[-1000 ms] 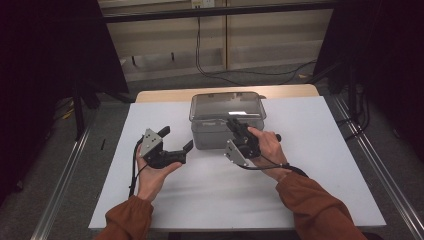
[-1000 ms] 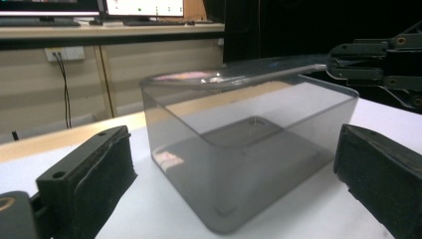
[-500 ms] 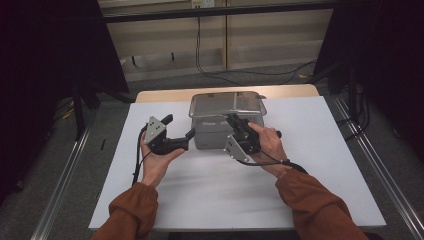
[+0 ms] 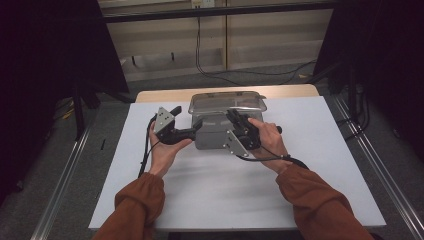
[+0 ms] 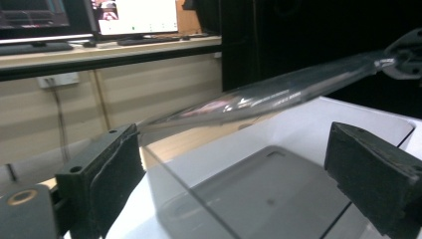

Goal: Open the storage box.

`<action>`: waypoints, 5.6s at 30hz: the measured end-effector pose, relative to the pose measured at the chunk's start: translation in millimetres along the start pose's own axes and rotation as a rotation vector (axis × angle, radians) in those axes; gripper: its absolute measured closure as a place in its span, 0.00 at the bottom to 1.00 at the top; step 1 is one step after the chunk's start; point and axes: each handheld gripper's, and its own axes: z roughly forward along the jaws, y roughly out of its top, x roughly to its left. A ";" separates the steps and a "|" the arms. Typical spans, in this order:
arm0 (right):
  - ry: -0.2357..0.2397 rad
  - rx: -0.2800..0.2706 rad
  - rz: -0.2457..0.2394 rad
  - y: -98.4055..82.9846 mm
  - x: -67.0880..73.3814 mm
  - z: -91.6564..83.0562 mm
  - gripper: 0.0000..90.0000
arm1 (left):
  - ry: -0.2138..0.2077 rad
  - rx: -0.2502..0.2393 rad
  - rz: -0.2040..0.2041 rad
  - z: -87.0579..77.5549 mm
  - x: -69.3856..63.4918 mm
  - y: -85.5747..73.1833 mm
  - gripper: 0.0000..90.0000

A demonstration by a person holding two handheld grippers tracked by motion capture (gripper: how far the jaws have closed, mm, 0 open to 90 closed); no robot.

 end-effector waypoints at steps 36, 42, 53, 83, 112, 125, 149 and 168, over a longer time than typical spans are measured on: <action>0.012 -0.011 0.126 -7.5 -2.3 1.0 0.82 | 0.050 -0.028 0.211 17.9 4.3 5.8 0.63; 0.030 -0.014 0.236 -18.2 -3.5 -0.5 0.73 | 0.042 -0.020 0.196 18.1 5.1 4.5 0.61; 0.065 0.010 0.532 -49.5 -14.6 -5.3 0.38 | 0.045 -0.025 0.181 18.1 5.8 4.5 0.61; 0.210 0.015 1.073 -109.8 -24.1 1.7 0.10 | 0.047 -0.025 0.147 18.5 10.1 5.9 0.62; 0.167 -0.107 1.098 -123.6 -34.4 19.9 0.57 | 0.053 -0.021 0.093 29.5 22.7 10.4 0.57; 0.154 -0.122 1.123 -126.2 -46.2 24.5 0.61 | 0.039 -0.039 0.075 33.4 28.1 21.9 0.54; 0.155 -0.138 1.147 -131.1 -62.5 34.5 0.67 | 0.037 -0.029 0.056 54.2 41.3 28.8 0.57; 0.164 -0.106 1.161 -147.5 -60.6 60.3 0.62 | 0.007 -0.021 0.031 60.9 48.9 33.9 0.70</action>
